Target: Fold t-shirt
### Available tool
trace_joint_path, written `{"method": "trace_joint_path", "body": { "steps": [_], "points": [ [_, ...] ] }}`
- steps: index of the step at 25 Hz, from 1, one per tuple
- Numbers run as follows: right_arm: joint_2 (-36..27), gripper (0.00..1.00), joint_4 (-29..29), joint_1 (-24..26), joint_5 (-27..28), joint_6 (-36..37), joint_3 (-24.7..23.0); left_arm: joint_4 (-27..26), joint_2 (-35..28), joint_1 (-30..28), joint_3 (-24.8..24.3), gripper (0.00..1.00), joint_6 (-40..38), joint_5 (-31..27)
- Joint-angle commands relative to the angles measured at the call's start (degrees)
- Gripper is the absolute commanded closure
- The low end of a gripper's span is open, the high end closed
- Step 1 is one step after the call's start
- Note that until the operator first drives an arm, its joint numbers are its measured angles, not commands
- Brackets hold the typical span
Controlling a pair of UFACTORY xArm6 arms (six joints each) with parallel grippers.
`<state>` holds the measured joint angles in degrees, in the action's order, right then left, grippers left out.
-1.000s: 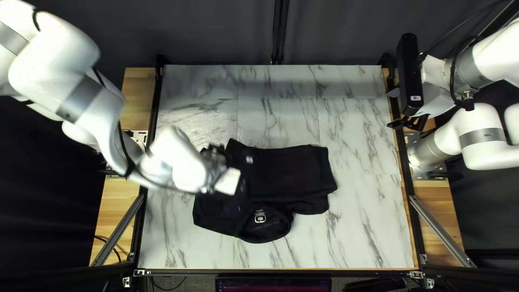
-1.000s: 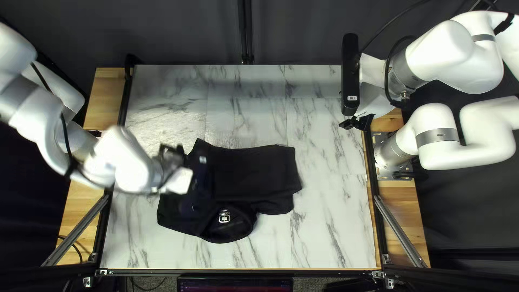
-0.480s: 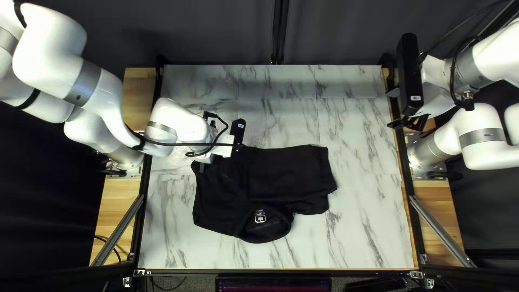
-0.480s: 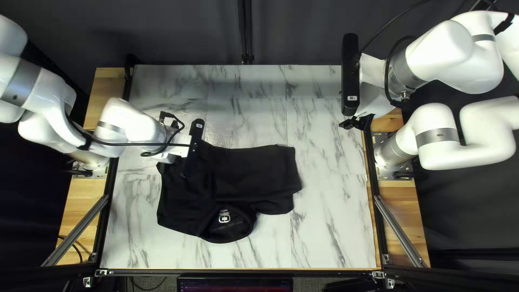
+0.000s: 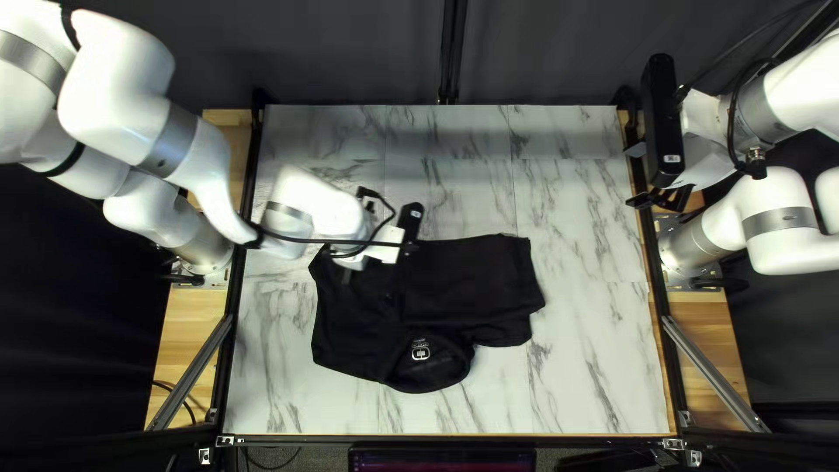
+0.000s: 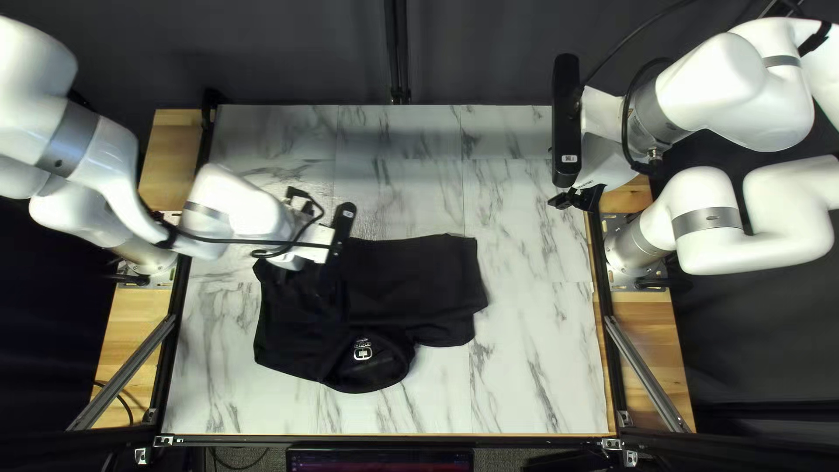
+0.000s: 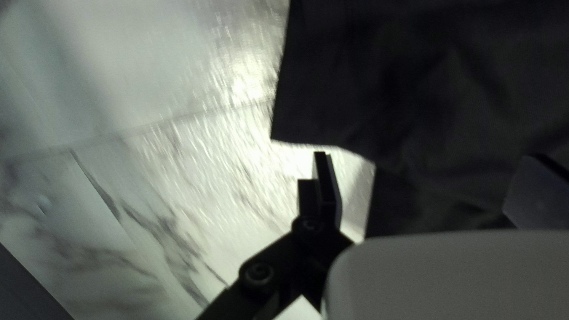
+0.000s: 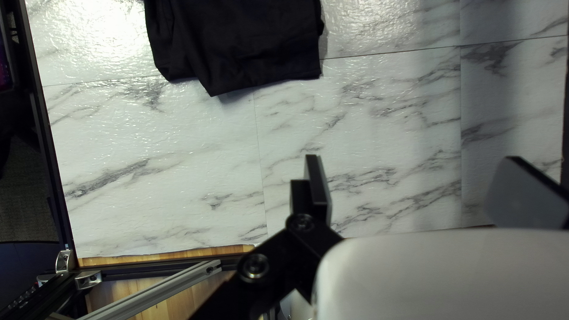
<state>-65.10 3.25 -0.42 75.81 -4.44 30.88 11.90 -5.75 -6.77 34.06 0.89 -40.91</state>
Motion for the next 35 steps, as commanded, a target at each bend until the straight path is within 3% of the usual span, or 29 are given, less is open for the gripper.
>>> {"method": "trace_joint_path", "body": {
  "steps": [1, 7, 15, 17, 19, 20, 21, 26, 35],
  "points": [
    [0.00, 0.00, 0.00, 0.00, 0.00, 0.00, 0.00, -3.69, 6.00, 2.20, 6.88, 0.00, 9.05, -1.70],
    [0.00, 0.00, 0.00, 0.00, 0.00, 0.00, 0.00, -9.52, 11.44, 6.09, 12.85, 0.00, 20.03, -4.70],
    [0.00, 0.00, 0.00, 0.00, 0.00, 0.00, 0.00, -14.95, 16.38, 7.60, 15.59, 0.00, 24.77, -6.31],
    [0.00, 0.00, 0.00, 0.00, 0.00, 0.00, 0.00, -15.71, 16.93, 7.49, 15.77, 0.16, 25.08, -6.48],
    [0.00, 0.00, 0.00, 0.00, 0.00, 0.00, 0.00, -16.36, 17.51, 7.60, 16.08, 0.44, 25.55, -6.64],
    [0.00, 0.00, 0.00, 0.00, 0.00, 0.00, 0.00, -16.56, 17.62, 7.64, 16.15, 0.75, 25.73, -6.68],
    [0.00, 0.00, 0.00, 0.00, 0.00, 0.00, 0.00, -16.81, 17.97, 7.64, 16.50, 0.94, 25.94, -6.87],
    [0.00, 0.00, 0.00, 0.00, 0.00, 0.00, 0.00, -17.63, 19.34, 7.41, 19.00, 0.99, 27.13, -8.73],
    [0.00, 0.00, 0.00, 0.00, 0.00, 0.00, 0.00, -14.73, 11.94, 5.62, 17.69, 0.99, 24.51, -14.14]
  ]
}}
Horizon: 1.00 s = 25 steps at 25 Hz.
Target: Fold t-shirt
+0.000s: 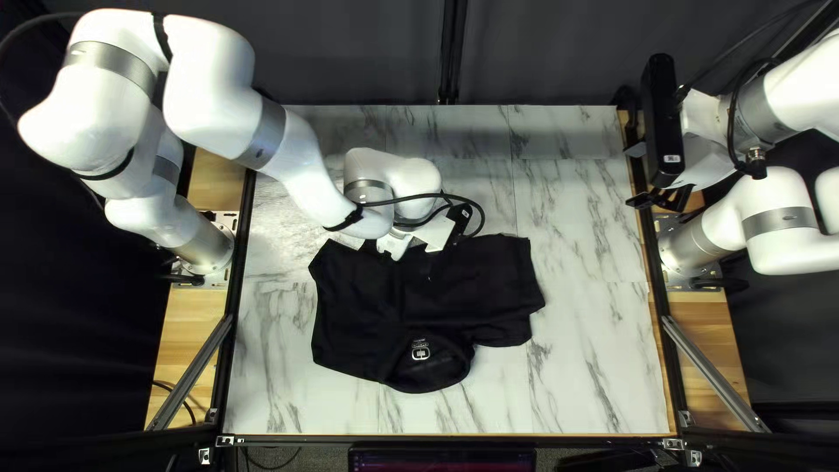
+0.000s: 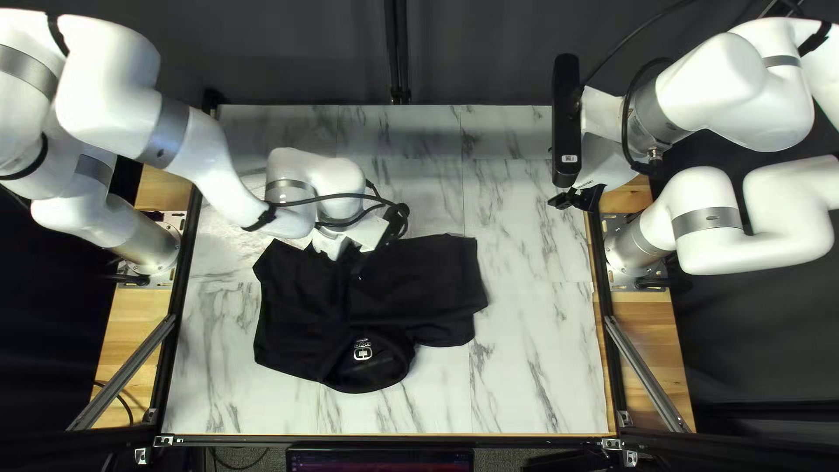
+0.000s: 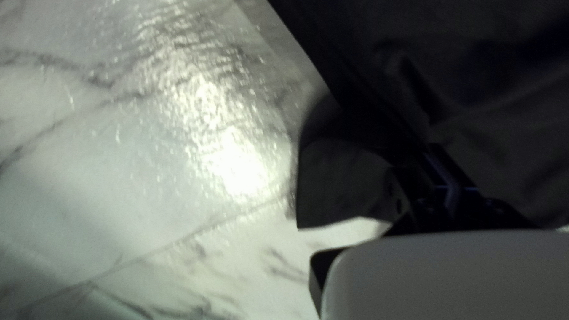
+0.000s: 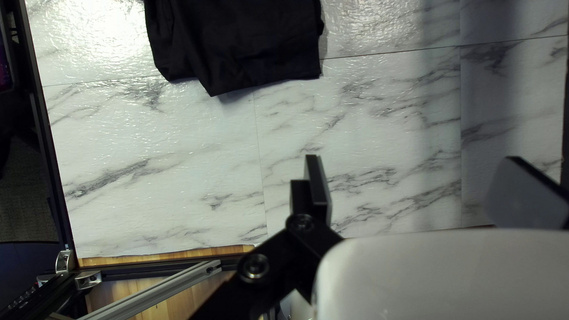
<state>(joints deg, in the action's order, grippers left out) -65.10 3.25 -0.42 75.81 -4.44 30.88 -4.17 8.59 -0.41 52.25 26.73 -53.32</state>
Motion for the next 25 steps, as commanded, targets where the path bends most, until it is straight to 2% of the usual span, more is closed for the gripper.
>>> {"method": "trace_joint_path", "body": {
  "steps": [1, 7, 11, 16, 20, 21, 22, 23, 25],
  "points": [
    [0.00, 0.00, 0.00, 0.00, 0.00, 0.00, 0.00, 1.59, -2.86, -0.93, -0.55, 1.00, -1.64, -2.01],
    [0.00, 0.00, 0.00, 0.00, 0.00, 0.00, 0.00, 3.88, -4.21, -1.97, 0.21, 1.00, -4.41, -3.39],
    [0.00, 0.00, 0.00, 0.00, 0.00, 0.00, 0.00, 5.34, -4.97, -5.38, 2.56, 1.00, -9.78, -5.99],
    [0.00, 0.00, 0.00, 0.00, 0.00, 0.00, 0.00, 7.97, -4.09, -14.70, 6.74, 1.00, -22.48, -9.56],
    [0.00, 0.00, 0.00, 0.00, 0.00, 0.00, 0.00, 9.63, -0.36, -22.72, 10.74, 1.00, -34.60, -11.49],
    [0.00, 0.00, 0.00, 0.00, 0.00, 0.00, 0.00, 9.61, 1.02, -24.09, 12.13, 0.93, -36.57, -12.01],
    [0.00, 0.00, 0.00, 0.00, 0.00, 0.00, 0.00, 9.43, 3.72, -26.17, 14.90, 0.32, -39.50, -13.04],
    [0.00, 0.00, 0.00, 0.00, 0.00, 0.00, 0.00, 8.89, 6.03, -27.73, 17.11, 0.00, -41.30, -13.67],
    [0.00, 0.00, 0.00, 0.00, 0.00, 0.00, 0.00, 8.40, 7.78, -29.68, 18.36, 0.00, -43.84, -14.01]
  ]
}}
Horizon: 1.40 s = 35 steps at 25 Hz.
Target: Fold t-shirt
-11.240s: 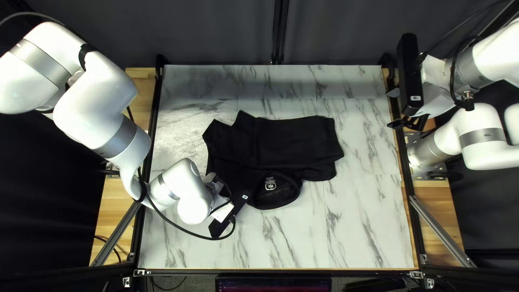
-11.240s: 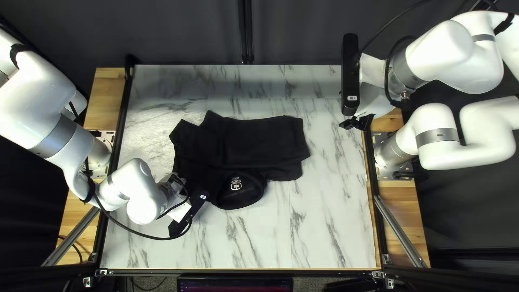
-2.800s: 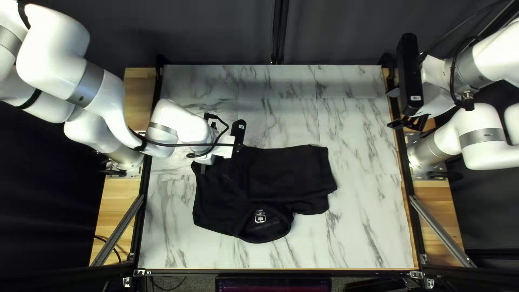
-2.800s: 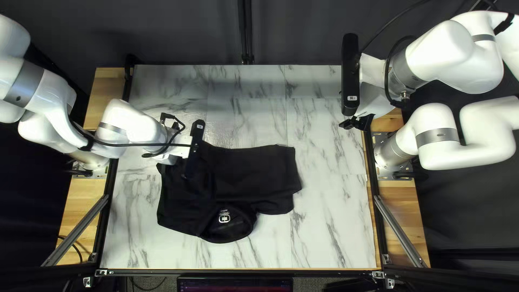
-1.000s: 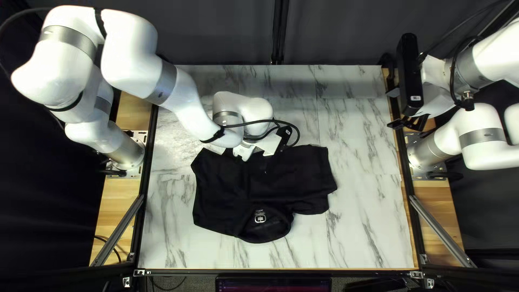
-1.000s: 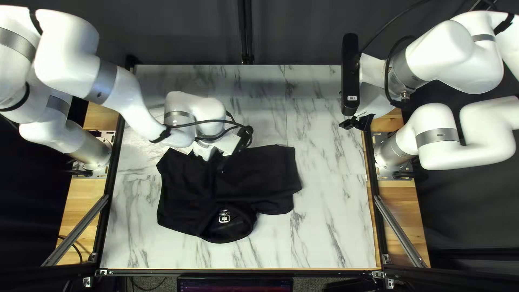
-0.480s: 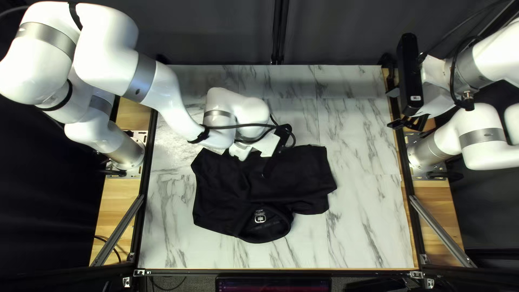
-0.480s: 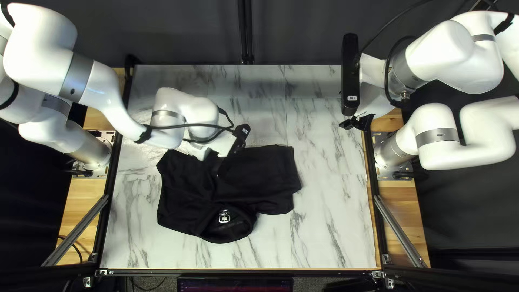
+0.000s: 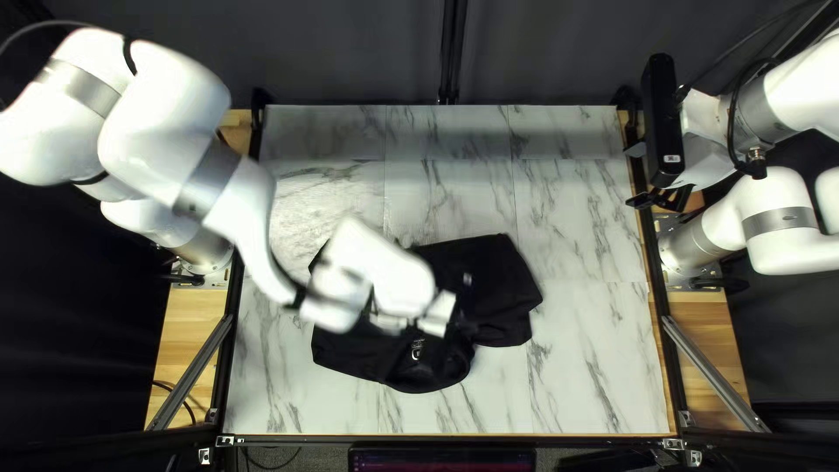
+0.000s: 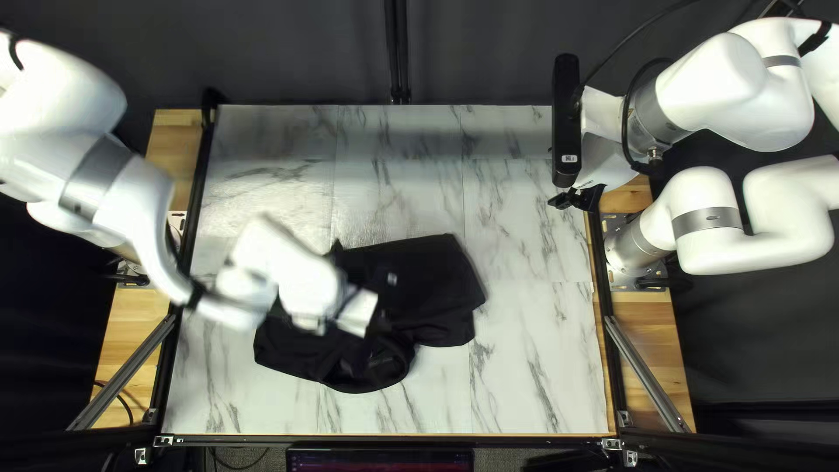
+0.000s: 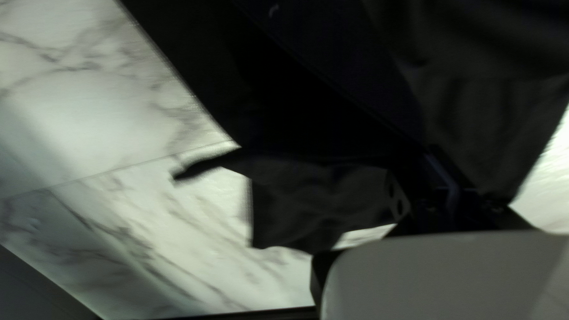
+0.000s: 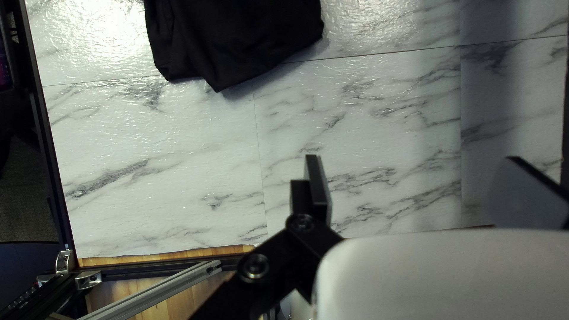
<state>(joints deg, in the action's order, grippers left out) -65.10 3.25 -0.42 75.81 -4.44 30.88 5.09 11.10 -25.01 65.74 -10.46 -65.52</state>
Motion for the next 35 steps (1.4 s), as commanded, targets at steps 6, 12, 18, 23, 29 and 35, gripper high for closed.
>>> {"method": "trace_joint_path", "body": {
  "steps": [6, 12, 18, 23, 29, 35],
  "points": [
    [0.00, 0.00, 0.00, 0.00, 0.00, 0.00, 0.00, 1.44, -4.26, -3.55, -7.57, 0.00, -7.66, 0.99],
    [0.00, 0.00, 0.00, 0.00, 0.00, 0.00, 0.00, 2.15, -10.32, -1.27, -12.92, 0.00, -4.92, 1.67],
    [0.00, 0.00, 0.00, 0.00, 0.00, 0.00, 0.00, 0.30, -7.71, 5.05, -12.40, 0.00, 4.77, 7.16],
    [0.00, 0.00, 0.00, 0.00, 0.00, 0.00, 0.00, -8.08, -2.23, 9.69, -8.59, 0.00, 23.67, 10.10],
    [0.00, 0.00, 0.00, 0.00, 0.00, 0.00, 0.00, -14.44, 5.52, 11.94, -0.90, 0.00, 46.32, 7.89],
    [0.00, 0.00, 0.00, 0.00, 0.00, 0.00, 0.00, -15.17, 9.53, 12.04, 4.77, 0.00, 58.62, 3.59]
  ]
}}
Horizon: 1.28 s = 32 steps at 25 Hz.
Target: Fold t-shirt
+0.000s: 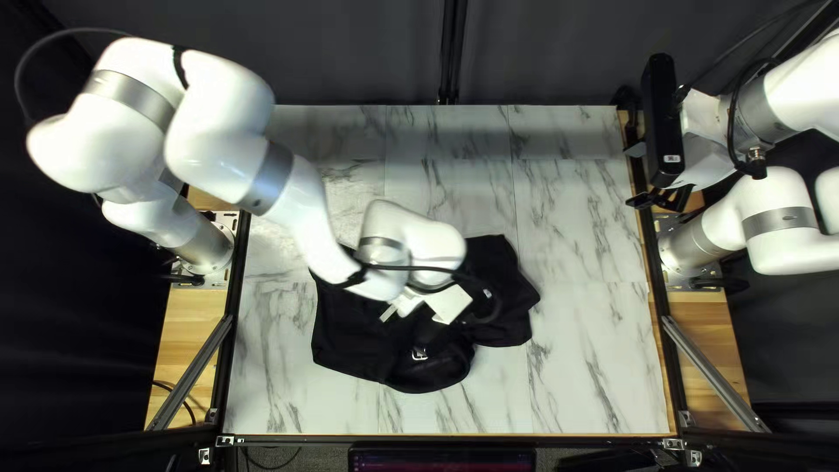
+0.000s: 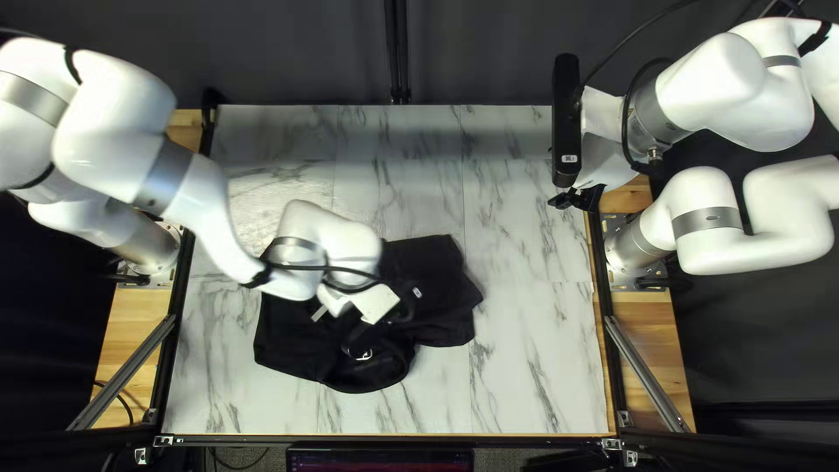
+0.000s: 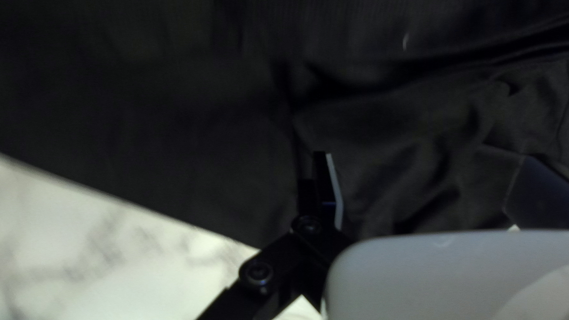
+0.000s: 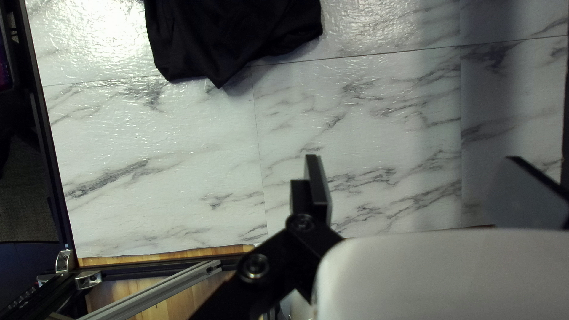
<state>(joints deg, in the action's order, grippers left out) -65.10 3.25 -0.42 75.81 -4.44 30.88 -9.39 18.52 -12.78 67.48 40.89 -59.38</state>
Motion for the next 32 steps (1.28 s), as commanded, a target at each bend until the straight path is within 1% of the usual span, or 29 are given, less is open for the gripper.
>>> {"method": "trace_joint_path", "body": {
  "steps": [1, 4, 8, 10, 15, 19, 23, 24, 25, 27, 28, 30, 31, 32],
  "points": [
    [0.00, 0.00, 0.00, 0.00, 0.00, 0.00, 0.00, -0.63, 2.15, -0.34, 3.08, 0.00, 8.17, -2.63],
    [0.00, 0.00, 0.00, 0.00, 0.00, 0.00, 0.00, -0.36, 2.63, -0.49, 2.95, 0.00, 12.13, -2.30],
    [0.00, 0.00, 0.00, 0.00, 0.00, 0.00, 0.00, -0.73, 3.63, 0.83, 2.73, 0.00, 15.81, -1.85],
    [0.00, 0.00, 0.00, 0.00, 0.00, 0.00, 0.00, -1.18, 4.80, 1.41, 3.61, 0.00, 17.50, -2.28],
    [0.00, 0.00, 0.00, 0.00, 0.00, 0.00, 0.00, -1.08, 7.94, 1.42, 6.93, 0.00, 19.70, -4.58],
    [0.00, 0.00, 0.00, 0.00, 0.00, 0.00, 0.00, -1.07, 9.33, 1.67, 7.59, 0.00, 20.63, -5.25],
    [0.00, 0.00, 0.00, 0.00, 0.00, 0.00, 0.00, -1.09, 9.36, 1.73, 7.30, 0.00, 20.78, -5.50],
    [0.00, 0.00, 0.00, 0.00, 0.00, 0.00, 0.00, -1.08, 9.60, 1.81, 7.44, 0.01, 20.91, -5.63],
    [0.00, 0.00, 0.00, 0.00, 0.00, 0.00, 0.00, -1.08, 9.81, 1.85, 7.60, 0.04, 21.01, -5.76],
    [0.00, 0.00, 0.00, 0.00, 0.00, 0.00, 0.00, -1.07, 9.97, 1.85, 7.83, 0.05, 21.05, -6.06],
    [0.00, 0.00, 0.00, 0.00, 0.00, 0.00, 0.00, -1.05, 10.03, 1.84, 7.95, 0.17, 21.04, -6.20],
    [0.00, 0.00, 0.00, 0.00, 0.00, 0.00, 0.00, -0.97, 10.24, 1.79, 8.21, 0.45, 20.94, -6.46],
    [0.00, 0.00, 0.00, 0.00, 0.00, 0.00, 0.00, -0.96, 10.06, 1.72, 7.97, 0.62, 20.88, -6.45],
    [0.00, 0.00, 0.00, 0.00, 0.00, 0.00, 0.00, -0.89, 9.63, 1.63, 7.34, 0.87, 20.70, -6.29]
  ]
}}
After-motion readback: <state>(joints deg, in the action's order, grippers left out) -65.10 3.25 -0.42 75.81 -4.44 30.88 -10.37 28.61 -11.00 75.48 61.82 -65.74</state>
